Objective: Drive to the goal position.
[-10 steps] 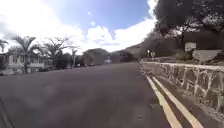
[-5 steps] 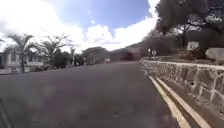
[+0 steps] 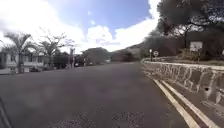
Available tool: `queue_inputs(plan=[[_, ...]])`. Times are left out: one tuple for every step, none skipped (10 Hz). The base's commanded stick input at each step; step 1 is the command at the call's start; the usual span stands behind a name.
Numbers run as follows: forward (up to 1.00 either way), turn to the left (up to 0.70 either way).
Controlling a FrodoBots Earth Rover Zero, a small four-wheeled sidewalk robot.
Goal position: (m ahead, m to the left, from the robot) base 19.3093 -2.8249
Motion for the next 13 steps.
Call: queue_inputs(plan=[[0.70,0.00],[0.70,0.00],[0.70,0.00],[0.70,0.00],[0.70,0.00],[0.70,0.00],[0.70,0.00],[0.70,0.00],[0.70,0.00],[0.70,0.00],[0.70,0.00],[0.70,0.00],[0.70,0.00]])
